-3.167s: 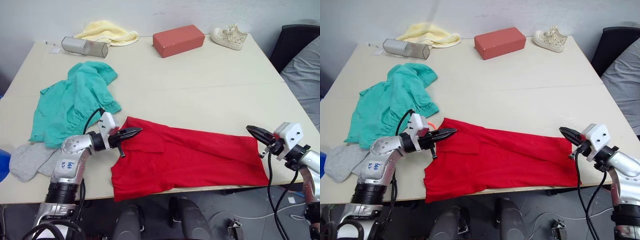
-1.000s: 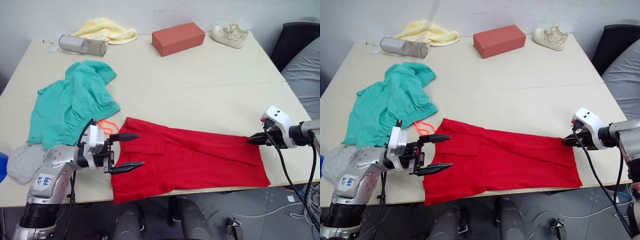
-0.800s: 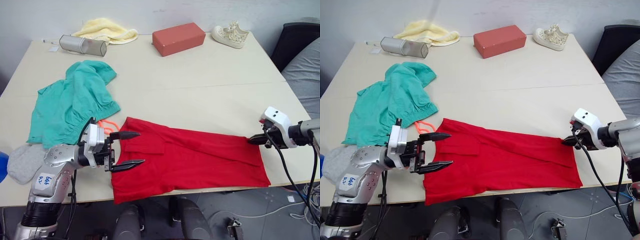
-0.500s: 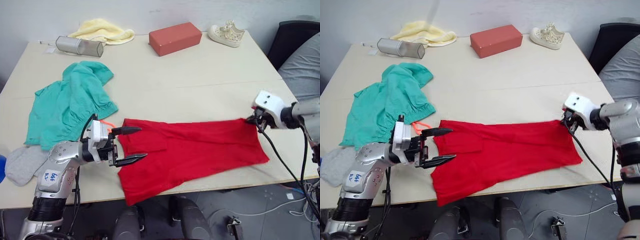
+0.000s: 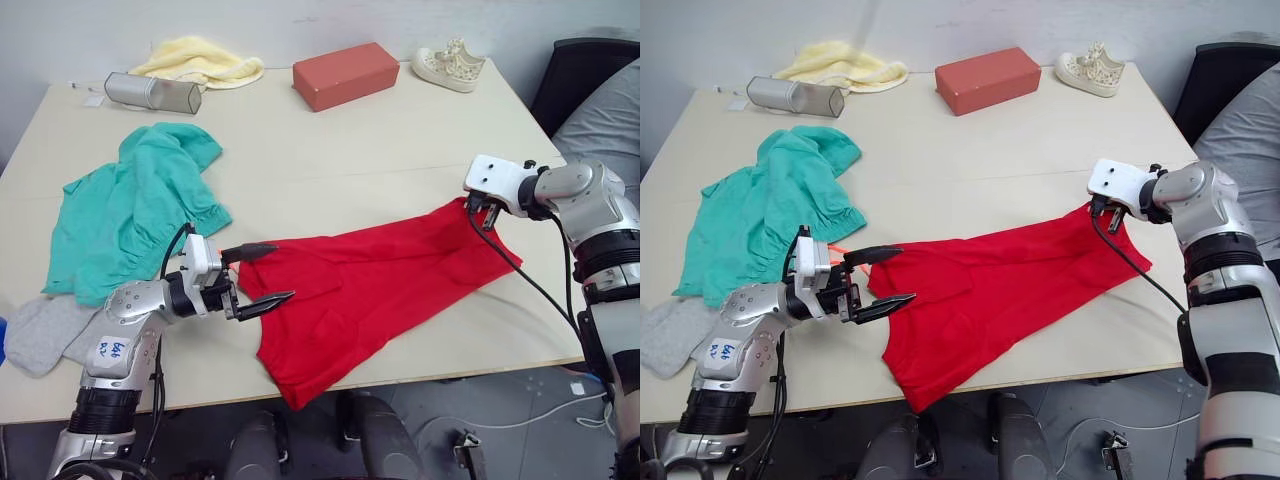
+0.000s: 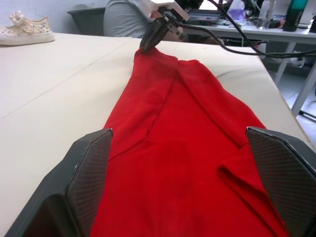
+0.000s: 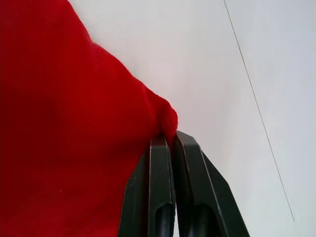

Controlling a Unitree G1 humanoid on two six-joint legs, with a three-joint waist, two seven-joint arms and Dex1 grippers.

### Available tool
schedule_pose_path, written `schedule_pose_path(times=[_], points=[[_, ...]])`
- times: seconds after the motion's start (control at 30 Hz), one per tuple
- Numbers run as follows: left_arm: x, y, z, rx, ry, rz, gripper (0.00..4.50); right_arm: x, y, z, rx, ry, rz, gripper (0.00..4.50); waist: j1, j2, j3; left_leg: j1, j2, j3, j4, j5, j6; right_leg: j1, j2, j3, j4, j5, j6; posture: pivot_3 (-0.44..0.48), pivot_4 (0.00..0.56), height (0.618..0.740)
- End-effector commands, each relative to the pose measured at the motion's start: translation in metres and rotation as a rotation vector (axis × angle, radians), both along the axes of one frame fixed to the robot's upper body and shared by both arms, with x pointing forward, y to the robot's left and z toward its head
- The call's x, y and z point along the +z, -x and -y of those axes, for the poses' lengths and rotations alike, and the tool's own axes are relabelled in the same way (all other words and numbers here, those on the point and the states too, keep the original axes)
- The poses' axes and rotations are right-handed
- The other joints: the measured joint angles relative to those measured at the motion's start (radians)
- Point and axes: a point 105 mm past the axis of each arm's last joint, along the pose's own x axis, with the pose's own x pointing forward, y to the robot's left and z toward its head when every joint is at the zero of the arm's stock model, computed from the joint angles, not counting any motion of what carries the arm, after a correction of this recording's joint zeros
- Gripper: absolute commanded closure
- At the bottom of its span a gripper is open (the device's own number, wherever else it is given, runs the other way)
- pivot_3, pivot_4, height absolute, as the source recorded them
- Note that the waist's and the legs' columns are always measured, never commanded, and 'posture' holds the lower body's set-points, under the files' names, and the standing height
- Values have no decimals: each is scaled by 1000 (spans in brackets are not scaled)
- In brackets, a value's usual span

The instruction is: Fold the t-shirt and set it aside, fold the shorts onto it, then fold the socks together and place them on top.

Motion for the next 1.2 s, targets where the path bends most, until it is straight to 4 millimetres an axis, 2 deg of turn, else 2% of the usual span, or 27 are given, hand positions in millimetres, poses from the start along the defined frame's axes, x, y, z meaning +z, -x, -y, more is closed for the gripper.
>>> schedule_pose_path(times=[0.03, 0.1, 0.23, 0.3, 0.4, 0.53, 0.67, 0.83, 0.93, 1.03, 1.2], points=[[10, 1, -6, -9, 26, -5, 0, 14, 1, 1, 20, -101, 84, 3800, 0, 0, 0, 0, 0, 0, 0, 0, 0, 0, 0, 0, 0, 0, 0, 0, 150, 740], [13, 1, -6, -25, 23, -10, 0, 25, 4, 7, 22, -109, 127, 3143, 1, 0, 0, 0, 0, 0, 0, 0, 0, 0, 0, 0, 0, 0, 0, 0, 150, 740], [19, -8, -11, -8, -3, -5, 0, 45, 21, 23, -47, -321, 108, 1821, 8, 1, 1, 0, 0, -1, 0, 1, 1, 0, 0, 0, 1, 0, 0, 0, 150, 740], [21, -18, -15, 17, -33, 15, 0, 52, 38, 30, -98, -492, 60, 1132, 10, 1, 1, 0, 0, -2, 1, 1, 1, 0, 0, 0, 1, 0, 0, 0, 150, 740], [22, -38, -20, 57, -103, 44, 0, 50, 71, 40, -247, -713, -71, 136, 20, 1, 1, 0, 0, -4, 0, 1, 1, 1, -1, -1, 1, 0, 0, 0, 150, 740], [18, -56, -21, 60, -192, 37, 0, 31, 107, 49, -471, -845, -210, 58, 25, 2, 0, 0, 0, -4, 1, 1, 2, 1, -1, -1, 1, 0, 0, 0, 150, 740], [16, -78, -11, 57, -232, -9, 0, 13, 135, 55, -663, -955, -291, 58, 30, 2, 0, 0, -1, -4, 0, 0, 3, 1, -1, -2, 0, 1, -1, 0, 150, 740], [14, -99, 6, 51, -277, 1, 0, -8, 150, 63, -804, -954, -281, 58, 30, 2, 0, -1, -2, -4, 0, 1, 3, 1, 0, -2, 0, 1, -1, 0, 150, 740], [9, -111, 18, 51, -303, -33, 0, -23, 152, 75, -908, -944, -251, 58, 31, 2, 0, -1, -4, -4, 0, 1, 3, 1, 0, -2, 0, 1, -1, 0, 150, 740], [2, -116, 22, 39, -335, -72, 0, -29, 147, 70, -940, -996, -264, 58, 28, 2, 0, -1, -4, -3, 0, 1, 3, 0, 1, -2, 0, 1, -1, 0, 150, 740], [-11, -118, 21, 15, -384, -164, 0, -42, 117, 57, -969, -1091, -236, 58, 9, 0, -1, -1, -4, -3, -1, 2, 2, 0, 2, -3, 1, 2, -1, 0, 150, 740]])
